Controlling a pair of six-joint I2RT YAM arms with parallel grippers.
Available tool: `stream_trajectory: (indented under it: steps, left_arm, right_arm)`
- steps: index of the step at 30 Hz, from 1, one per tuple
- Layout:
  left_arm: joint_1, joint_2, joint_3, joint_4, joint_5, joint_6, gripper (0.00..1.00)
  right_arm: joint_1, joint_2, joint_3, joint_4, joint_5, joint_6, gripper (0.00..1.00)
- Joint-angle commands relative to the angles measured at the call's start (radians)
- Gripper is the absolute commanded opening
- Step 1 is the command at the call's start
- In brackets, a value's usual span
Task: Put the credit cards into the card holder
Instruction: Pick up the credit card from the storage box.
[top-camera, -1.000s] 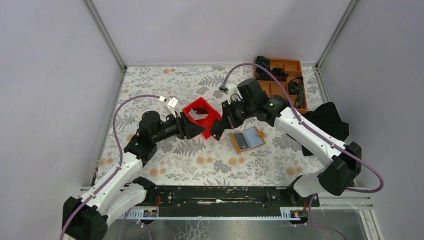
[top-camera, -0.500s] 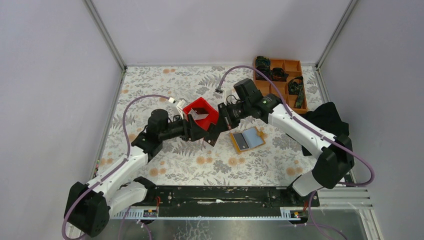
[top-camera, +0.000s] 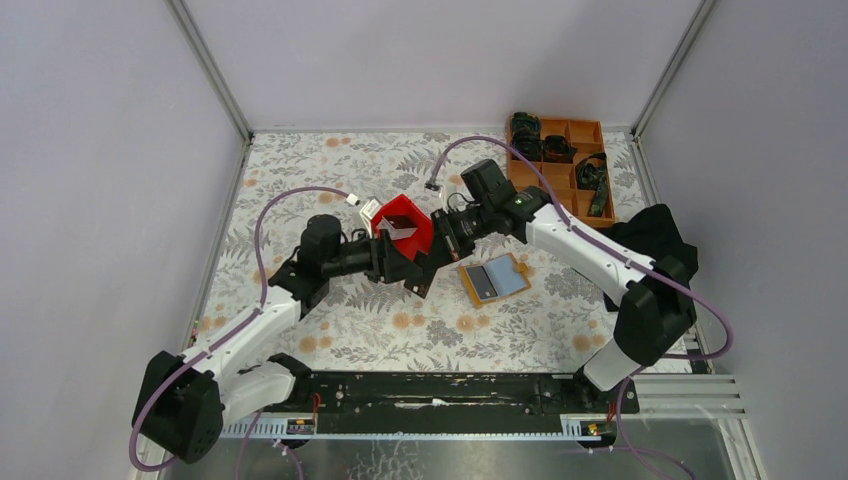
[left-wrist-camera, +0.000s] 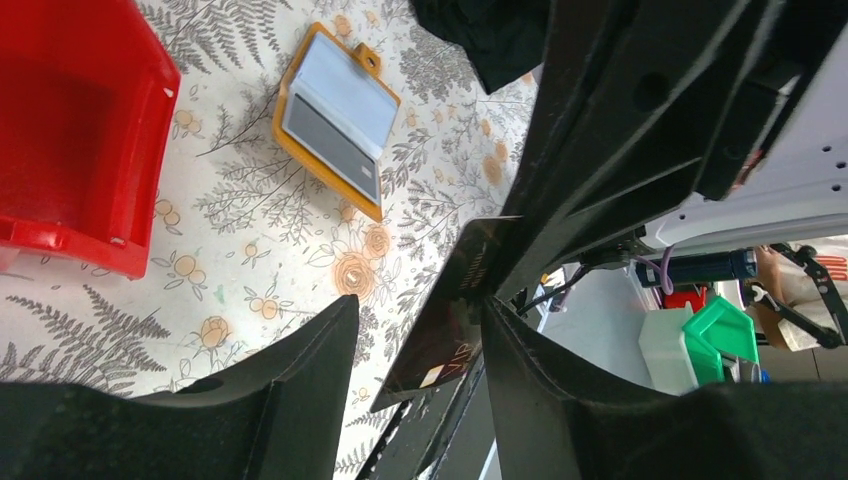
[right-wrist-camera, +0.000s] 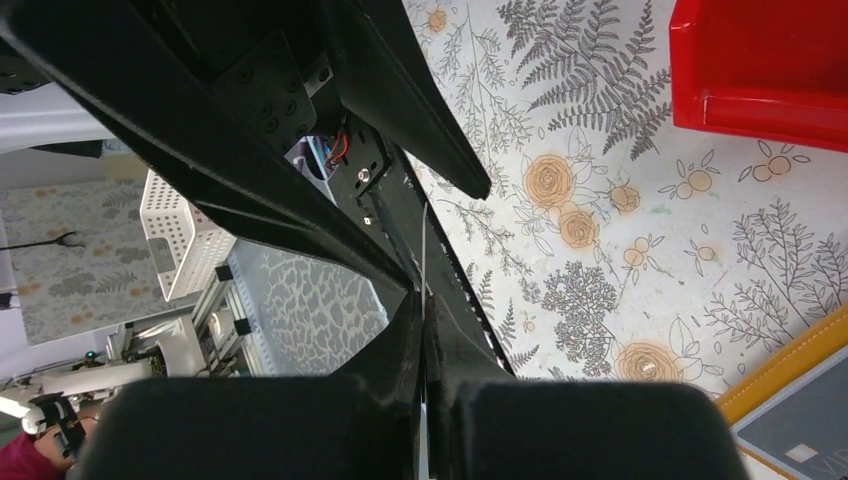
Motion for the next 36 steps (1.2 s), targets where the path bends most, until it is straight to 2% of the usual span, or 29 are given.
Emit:
stream_trajectory:
  steps: [1,9,13,18,22,23,24,26,29,32,36]
  left_arm:
    - [-0.006,-0.006,0.035,0.065,0.059,0.017,0.54]
    - [-0.005,0.011,0.027,0.065,0.118,0.014,0.48]
    - [-0.005,0.009,0.019,0.064,0.126,0.013,0.34]
    - [-0.005,0.008,0.015,0.067,0.133,0.006,0.26]
    - [-0.006,0.019,0.016,0.079,0.142,-0.001,0.10]
    - [-0.005,0.024,0.016,0.080,0.144,-0.003,0.03]
    - [-0.005,0.028,0.015,0.082,0.146,-0.006,0.00]
    - [-0.006,0.031,0.009,0.083,0.140,-0.011,0.00]
    - [-0.005,0.020,-0.008,0.078,0.094,-0.013,0.00]
    - [-0.005,0.015,-0.036,0.108,0.047,-0.040,0.00]
    - [-0.005,0.019,-0.055,0.157,0.014,-0.076,0.00]
  right_arm:
    - [-0.016,0.009,0.009,0.038,-0.078,0.010,0.00]
    - [-0.028,0.033,-0.002,0.075,-0.118,0.027,0.00]
    - [-0.044,0.039,-0.012,0.082,-0.126,0.028,0.00]
    - [-0.064,0.048,-0.018,0.081,-0.148,0.023,0.00]
    - [-0.074,0.059,-0.011,0.080,-0.162,0.020,0.00]
    - [-0.076,0.061,-0.010,0.077,-0.161,0.017,0.04]
    - [-0.079,0.059,-0.008,0.073,-0.156,0.014,0.13]
    - [-0.083,0.047,-0.008,0.062,-0.124,0.007,0.28]
    - [-0.087,0.014,-0.007,0.036,-0.037,-0.005,0.41]
    - [-0.090,-0.020,-0.015,0.040,0.023,-0.002,0.44]
    - [-0.090,-0.022,-0.025,0.035,0.030,-0.001,0.44]
